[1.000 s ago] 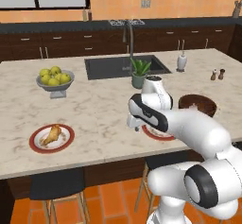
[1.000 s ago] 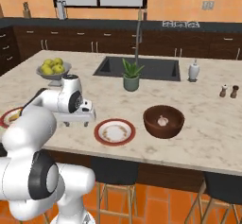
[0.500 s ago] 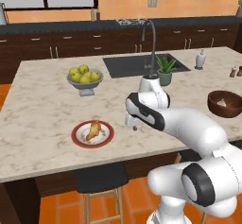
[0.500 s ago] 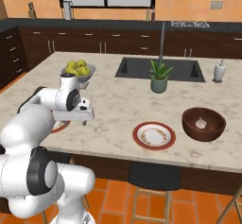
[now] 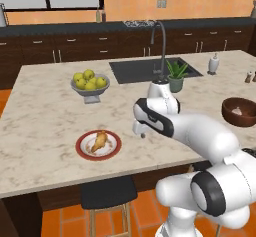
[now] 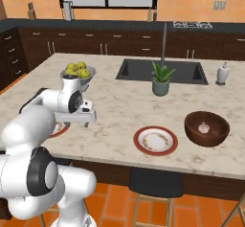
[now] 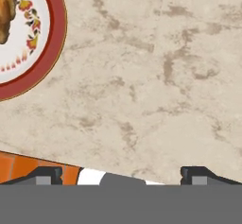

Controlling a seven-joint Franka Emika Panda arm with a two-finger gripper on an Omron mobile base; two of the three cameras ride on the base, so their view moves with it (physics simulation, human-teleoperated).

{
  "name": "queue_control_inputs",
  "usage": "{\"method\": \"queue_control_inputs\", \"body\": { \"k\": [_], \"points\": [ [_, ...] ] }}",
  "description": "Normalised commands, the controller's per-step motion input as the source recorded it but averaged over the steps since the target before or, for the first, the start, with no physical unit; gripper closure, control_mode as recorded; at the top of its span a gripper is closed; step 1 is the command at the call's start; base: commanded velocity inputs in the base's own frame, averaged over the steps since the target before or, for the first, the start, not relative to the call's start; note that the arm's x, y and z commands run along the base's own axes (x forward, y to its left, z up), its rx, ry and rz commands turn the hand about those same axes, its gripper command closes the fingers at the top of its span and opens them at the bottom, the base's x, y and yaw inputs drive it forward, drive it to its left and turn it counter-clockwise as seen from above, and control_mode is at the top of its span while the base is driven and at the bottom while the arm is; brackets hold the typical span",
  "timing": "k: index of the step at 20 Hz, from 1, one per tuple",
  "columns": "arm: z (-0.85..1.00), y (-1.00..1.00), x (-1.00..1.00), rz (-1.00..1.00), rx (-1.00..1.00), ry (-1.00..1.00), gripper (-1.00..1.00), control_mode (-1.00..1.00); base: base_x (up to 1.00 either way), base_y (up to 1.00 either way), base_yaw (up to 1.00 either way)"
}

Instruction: Pick the chicken drumstick and garlic from their plates and place them in the bowl. Then put the bowl in the fridge.

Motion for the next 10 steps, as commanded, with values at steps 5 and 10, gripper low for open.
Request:
{"method": "queue_control_inputs", "body": {
  "k": [5,10],
  "points": [
    [0.00,0.31,0.08,0.00,0.00,0.00,-1.00,-1.00,0.00,0.00,0.00],
    [-0.10,1.00,0.45,-0.10,0.00,0.00,-1.00,-1.00,0.00,0.00,0.00]
  ]
}}
